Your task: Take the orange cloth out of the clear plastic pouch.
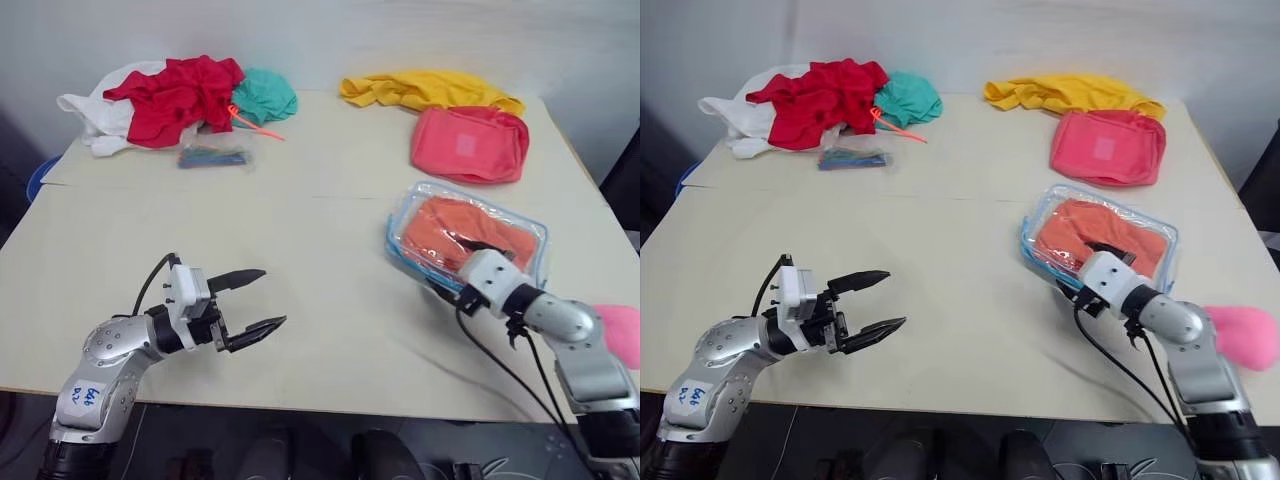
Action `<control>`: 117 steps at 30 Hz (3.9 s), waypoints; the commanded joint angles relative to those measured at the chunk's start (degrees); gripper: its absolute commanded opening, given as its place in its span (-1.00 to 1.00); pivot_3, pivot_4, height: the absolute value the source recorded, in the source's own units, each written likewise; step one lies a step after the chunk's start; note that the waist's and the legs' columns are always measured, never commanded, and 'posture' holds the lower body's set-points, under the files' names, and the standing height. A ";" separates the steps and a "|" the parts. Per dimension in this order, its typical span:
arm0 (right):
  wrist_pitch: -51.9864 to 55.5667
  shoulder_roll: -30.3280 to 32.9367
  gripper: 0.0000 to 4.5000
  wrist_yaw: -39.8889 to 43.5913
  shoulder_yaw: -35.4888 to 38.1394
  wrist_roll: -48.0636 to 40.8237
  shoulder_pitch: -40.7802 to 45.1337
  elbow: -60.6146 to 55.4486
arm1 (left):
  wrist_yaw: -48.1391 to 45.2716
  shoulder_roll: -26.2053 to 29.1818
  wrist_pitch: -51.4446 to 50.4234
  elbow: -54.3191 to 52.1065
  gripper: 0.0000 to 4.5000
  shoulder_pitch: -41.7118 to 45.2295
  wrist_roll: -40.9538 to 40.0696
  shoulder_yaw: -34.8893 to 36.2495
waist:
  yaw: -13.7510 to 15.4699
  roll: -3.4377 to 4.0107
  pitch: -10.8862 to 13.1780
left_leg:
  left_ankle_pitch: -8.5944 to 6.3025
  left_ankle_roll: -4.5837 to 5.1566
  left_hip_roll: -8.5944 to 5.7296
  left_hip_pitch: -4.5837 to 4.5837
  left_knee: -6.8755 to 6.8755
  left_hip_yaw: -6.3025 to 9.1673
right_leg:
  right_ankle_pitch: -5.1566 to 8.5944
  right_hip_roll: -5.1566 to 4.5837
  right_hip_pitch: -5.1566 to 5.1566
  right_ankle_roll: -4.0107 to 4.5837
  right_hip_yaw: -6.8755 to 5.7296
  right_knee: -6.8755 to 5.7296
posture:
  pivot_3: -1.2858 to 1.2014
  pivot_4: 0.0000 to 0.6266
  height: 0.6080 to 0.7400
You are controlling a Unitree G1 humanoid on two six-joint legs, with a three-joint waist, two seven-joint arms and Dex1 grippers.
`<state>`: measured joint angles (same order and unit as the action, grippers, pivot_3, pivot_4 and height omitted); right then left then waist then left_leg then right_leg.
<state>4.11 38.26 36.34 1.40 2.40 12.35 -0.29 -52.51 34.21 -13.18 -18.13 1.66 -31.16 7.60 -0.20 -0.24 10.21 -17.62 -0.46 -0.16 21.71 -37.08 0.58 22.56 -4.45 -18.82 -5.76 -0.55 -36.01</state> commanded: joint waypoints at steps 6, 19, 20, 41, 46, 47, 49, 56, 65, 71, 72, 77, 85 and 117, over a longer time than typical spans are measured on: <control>9.25 1.29 -0.14 3.42 -1.03 -1.57 3.64 0.24 | 1.47 0.57 0.80 -1.50 1.00 -1.64 -0.06 3.12 | -0.02 -0.02 0.01 | 0.02 0.13 -0.06 -0.03 -0.26 0.05 | -0.04 -0.09 0.13 -0.07 -0.06 0.05 | 0.03 -0.52 1.00; -11.94 -6.77 -0.99 23.53 -17.71 -1.00 22.10 10.74 | 2.78 1.44 1.52 1.45 1.00 -8.45 0.09 10.52 | -2.91 -0.03 0.04 | 0.09 0.01 0.03 -0.27 0.01 0.04 | -0.03 0.03 0.18 -0.06 -0.05 0.04 | 0.03 -0.52 1.00; -11.35 -9.26 -0.99 21.87 -18.88 0.40 24.53 12.69 | 2.72 1.45 1.62 1.66 1.00 -9.24 0.14 11.03 | -3.07 -0.02 0.05 | 0.10 0.00 0.03 -0.27 0.01 0.04 | -0.03 0.03 0.16 -0.06 -0.04 0.02 | 0.03 -0.52 1.00; 19.41 -2.08 0.90 29.77 -2.45 -23.95 14.62 -13.46 | 3.86 0.52 1.44 0.99 1.00 -7.83 0.09 9.86 | -1.13 -0.07 0.11 | 0.10 -0.03 -0.12 0.10 -0.09 0.40 | -0.03 -0.17 -0.02 -0.05 -0.36 -0.19 | 0.03 -0.52 1.00; 28.26 15.42 0.90 30.65 7.42 -23.46 6.38 -10.92 | 2.74 0.98 -0.41 -0.46 1.00 -7.28 -1.16 8.05 | -0.95 -0.06 0.11 | 0.07 0.04 -0.11 0.13 -0.09 0.41 | -0.03 -0.20 0.09 -0.05 -0.39 0.22 | 0.03 -0.52 1.00; 27.92 18.54 0.90 31.48 7.66 -22.21 4.94 -8.35 | 1.72 1.32 -0.36 -0.63 1.00 -7.16 -0.87 7.13 | -1.06 -0.06 0.11 | 0.07 0.04 -0.11 0.12 -0.07 0.41 | -0.03 -0.20 0.10 -0.05 -0.39 0.24 | 0.03 -0.52 1.00; 26.66 21.55 0.90 32.32 7.52 -21.33 3.65 -5.03 | 0.22 1.81 -0.19 -0.68 1.00 -6.94 -0.57 6.03 | -1.46 -0.06 0.11 | 0.07 0.04 -0.10 0.09 -0.05 0.39 | -0.03 -0.19 0.11 -0.04 -0.38 0.26 | 0.03 -0.52 1.00; 22.45 19.23 0.49 34.26 0.18 -18.23 8.31 7.84 | -0.27 1.33 -0.74 0.64 1.00 -3.39 -0.14 3.63 | -1.43 -0.03 0.13 | 0.10 0.05 -0.05 -0.13 -0.07 0.23 | -0.03 -0.10 0.20 -0.03 -0.25 0.11 | 0.03 -0.52 1.00; 24.80 18.90 -0.85 42.39 -0.16 -25.48 8.93 0.27 | 1.39 0.67 -0.23 -0.40 1.00 -4.61 -0.23 4.67 | -1.36 -0.03 0.13 | 0.08 0.07 -0.05 -0.12 -0.07 0.26 | -0.03 -0.11 0.25 -0.04 -0.28 0.19 | 0.03 -0.52 1.00; 32.81 7.70 -0.99 35.74 -2.37 -32.01 12.66 -6.70 | 3.85 -0.69 -0.91 -2.38 1.00 -6.19 -1.25 5.30 | -1.30 -0.03 0.15 | 0.10 0.03 -0.01 -0.13 -0.11 0.29 | -0.03 -0.07 0.24 -0.04 -0.30 0.13 | 0.03 -0.52 1.00; 32.41 6.05 -0.99 34.51 -2.84 -31.55 12.68 -6.58 | 3.90 -0.82 -0.86 -2.61 1.00 -6.41 -1.25 5.17 | -1.18 -0.06 0.16 | 0.09 0.03 -0.02 -0.12 -0.10 0.31 | -0.03 -0.09 0.25 -0.04 -0.31 0.14 | 0.03 -0.52 1.00; 28.88 -4.28 -0.87 29.70 -8.01 -29.18 12.49 -4.61 | 3.21 -0.93 -2.14 -2.83 1.00 -5.34 -1.96 3.65 | -0.46 -0.06 0.17 | 0.09 0.02 -0.07 -0.05 -0.09 0.39 | -0.03 -0.13 0.22 -0.04 -0.36 0.21 | 0.03 -0.52 1.00; 19.75 -4.72 0.27 27.68 -9.79 -22.95 7.15 -3.63 | -0.86 -0.24 -1.17 -0.17 1.00 4.85 4.34 -6.68 | 0.10 -0.04 0.18 | 0.10 0.00 -0.13 -0.09 -0.16 0.39 | -0.03 -0.13 0.26 -0.04 -0.37 0.13 | 0.03 -0.52 1.00; -29.16 -1.17 1.00 35.84 -17.48 0.28 36.94 38.72 | -4.13 -13.23 10.36 29.93 -0.93 24.86 26.71 -28.13 | 0.09 -0.08 0.21 | 0.25 -0.01 -0.10 -0.12 -0.28 0.32 | -0.05 -0.06 0.27 -0.08 -0.46 0.01 | 0.03 -0.52 1.00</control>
<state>-22.61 37.06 71.54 -16.13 2.30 48.13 37.37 -57.00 19.91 -0.97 11.19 28.13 -6.87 -19.62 -0.11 -0.32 10.42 -17.37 -0.46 -0.27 21.59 -37.38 0.90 22.51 -4.51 -18.54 -5.85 -1.03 -36.00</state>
